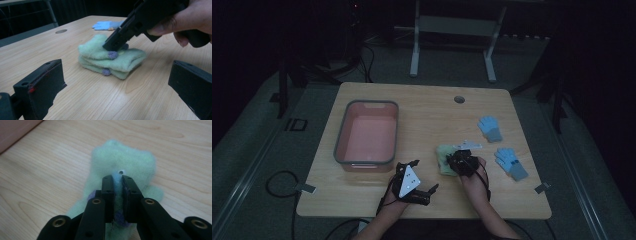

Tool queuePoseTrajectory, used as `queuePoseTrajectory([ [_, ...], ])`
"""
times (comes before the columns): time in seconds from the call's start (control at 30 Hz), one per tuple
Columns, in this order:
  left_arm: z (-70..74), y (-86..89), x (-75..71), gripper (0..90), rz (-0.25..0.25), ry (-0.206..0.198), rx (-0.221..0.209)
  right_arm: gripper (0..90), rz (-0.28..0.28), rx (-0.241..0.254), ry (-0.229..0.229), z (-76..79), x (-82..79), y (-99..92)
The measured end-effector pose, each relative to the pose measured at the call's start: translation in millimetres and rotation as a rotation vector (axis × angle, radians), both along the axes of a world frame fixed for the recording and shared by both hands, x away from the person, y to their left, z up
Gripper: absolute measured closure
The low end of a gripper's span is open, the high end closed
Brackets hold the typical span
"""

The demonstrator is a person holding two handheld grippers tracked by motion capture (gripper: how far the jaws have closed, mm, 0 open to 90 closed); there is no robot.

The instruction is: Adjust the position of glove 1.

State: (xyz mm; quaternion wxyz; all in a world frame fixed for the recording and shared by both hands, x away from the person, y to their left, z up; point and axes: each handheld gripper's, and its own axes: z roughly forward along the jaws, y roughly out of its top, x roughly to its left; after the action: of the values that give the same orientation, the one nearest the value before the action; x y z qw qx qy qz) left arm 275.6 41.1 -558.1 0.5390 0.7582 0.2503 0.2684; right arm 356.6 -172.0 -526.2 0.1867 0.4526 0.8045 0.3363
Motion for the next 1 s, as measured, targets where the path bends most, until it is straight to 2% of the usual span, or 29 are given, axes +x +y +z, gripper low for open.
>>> queuePoseTrajectory([
  [0.07,0.0,0.4,0.3,0.1,-0.001,0.003,-0.004,80.1,0.004,0.003,0.002,-1.8,0.2,-0.4],
  [0.17,0.0,1.3,1.2,0.1,-0.032,0.005,-0.013,76.3,0.022,0.016,0.003,-1.1,0.4,-2.9],
  [0.27,0.6,-0.2,2.2,0.1,-0.045,0.012,0.001,72.7,0.032,0.027,-0.001,3.4,-0.7,-6.6],
  [0.37,1.9,-2.7,3.9,0.9,-0.052,0.043,0.029,67.5,0.098,0.027,-0.047,15.2,-1.7,-18.5],
  [0.4,3.3,-3.5,4.7,4.1,-0.06,0.061,0.036,66.3,0.117,0.029,-0.061,17.8,-1.5,-22.5],
  [0.47,8.0,-5.4,7.8,5.7,-0.078,0.127,0.048,64.8,0.155,0.021,-0.079,22.1,1.2,-30.6],
  [0.5,10.0,-6.9,9.5,6.1,-0.075,0.144,0.06,62.6,0.177,0.028,-0.085,23.7,3.5,-34.7],
  [0.57,13.4,-10.8,12.9,6.1,-0.091,0.151,0.07,61.1,0.212,0.012,-0.092,26.7,8.6,-40.9],
  [0.63,17.0,-15.7,16.2,6.5,-0.12,0.15,0.098,60.4,0.249,0.015,-0.099,29.7,15.7,-46.6],
  [0.7,18.9,-19.6,20.2,8.4,-0.198,0.122,0.102,59.9,0.28,0.027,-0.089,32.5,25.0,-50.4],
  [0.83,18.5,-35.8,36.1,14.6,-0.261,0.117,0.16,56.2,0.322,0.071,-0.052,32.1,43.9,-49.5],
  [0.9,17.0,-44.3,43.8,18.8,-0.281,0.112,0.206,52.1,0.339,0.096,-0.014,27.4,53.8,-46.5],
  [0.93,16.1,-48.5,47.4,21.8,-0.297,0.109,0.231,50.3,0.342,0.088,-0.01,24.6,57.6,-44.6],
  [1.0,13.1,-57.7,54.1,25.8,-0.323,0.108,0.295,46.2,0.351,0.099,0.03,17.6,66.3,-41.7],
])
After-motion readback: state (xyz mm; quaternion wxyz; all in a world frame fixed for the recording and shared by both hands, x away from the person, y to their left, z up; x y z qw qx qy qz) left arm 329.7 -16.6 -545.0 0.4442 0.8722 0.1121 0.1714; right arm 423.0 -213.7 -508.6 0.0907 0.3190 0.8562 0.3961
